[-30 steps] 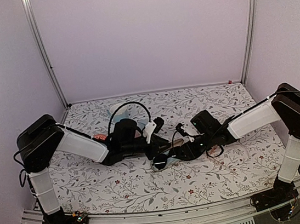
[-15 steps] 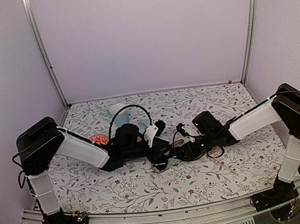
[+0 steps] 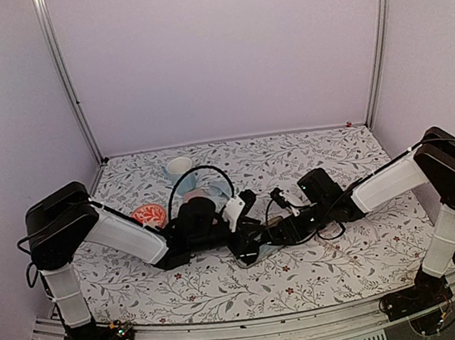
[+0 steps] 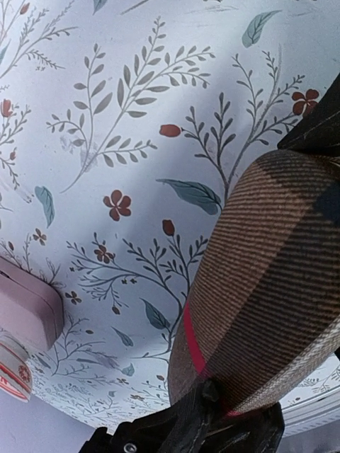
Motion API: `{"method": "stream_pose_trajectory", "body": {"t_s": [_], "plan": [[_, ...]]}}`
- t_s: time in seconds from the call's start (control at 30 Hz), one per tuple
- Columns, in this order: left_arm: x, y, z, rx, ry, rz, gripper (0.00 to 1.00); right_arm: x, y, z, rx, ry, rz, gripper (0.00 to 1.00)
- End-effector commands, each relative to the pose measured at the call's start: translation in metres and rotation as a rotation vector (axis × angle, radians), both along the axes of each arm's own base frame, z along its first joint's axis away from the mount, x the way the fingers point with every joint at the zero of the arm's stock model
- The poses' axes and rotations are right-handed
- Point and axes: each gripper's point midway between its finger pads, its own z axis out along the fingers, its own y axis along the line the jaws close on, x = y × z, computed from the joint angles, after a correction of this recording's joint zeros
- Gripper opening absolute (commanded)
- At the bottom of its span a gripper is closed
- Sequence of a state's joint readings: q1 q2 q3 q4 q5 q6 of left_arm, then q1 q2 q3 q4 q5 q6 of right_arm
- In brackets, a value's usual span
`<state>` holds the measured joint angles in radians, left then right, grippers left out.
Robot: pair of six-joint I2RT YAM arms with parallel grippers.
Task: Organize the sunglasses
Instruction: Close the case with sunglasses at the center of the board.
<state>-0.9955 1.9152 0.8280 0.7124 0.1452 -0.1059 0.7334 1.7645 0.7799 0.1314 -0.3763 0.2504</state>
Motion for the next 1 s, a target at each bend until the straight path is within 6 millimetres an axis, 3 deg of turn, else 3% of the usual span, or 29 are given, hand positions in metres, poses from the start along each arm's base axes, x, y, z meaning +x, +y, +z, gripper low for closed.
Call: {"method": "stream_pose_trajectory", "body": {"t_s": [0.0,0.43,0.5,0.7,0.97], "plan": [[-0.057,0.012,-0.071,0.196,0.158,-0.088,0.18,-0.030,-0.013,-0.020,-0.025,0.134,0.033,0.61],[-0.077,0.011,-0.083,0.276,0.126,-0.064,0.18,-0.037,-0.019,-0.021,0.012,0.182,0.062,0.66],[-0.082,0.014,-0.100,0.325,0.133,-0.067,0.17,-0.038,-0.020,-0.020,0.007,0.181,0.068,0.68],[-0.094,0.013,-0.110,0.382,0.116,-0.081,0.17,-0.041,-0.025,-0.019,-0.007,0.178,0.091,0.68],[-0.106,0.017,-0.121,0.453,0.089,-0.090,0.16,-0.046,-0.030,-0.015,-0.021,0.186,0.128,0.79]]}}
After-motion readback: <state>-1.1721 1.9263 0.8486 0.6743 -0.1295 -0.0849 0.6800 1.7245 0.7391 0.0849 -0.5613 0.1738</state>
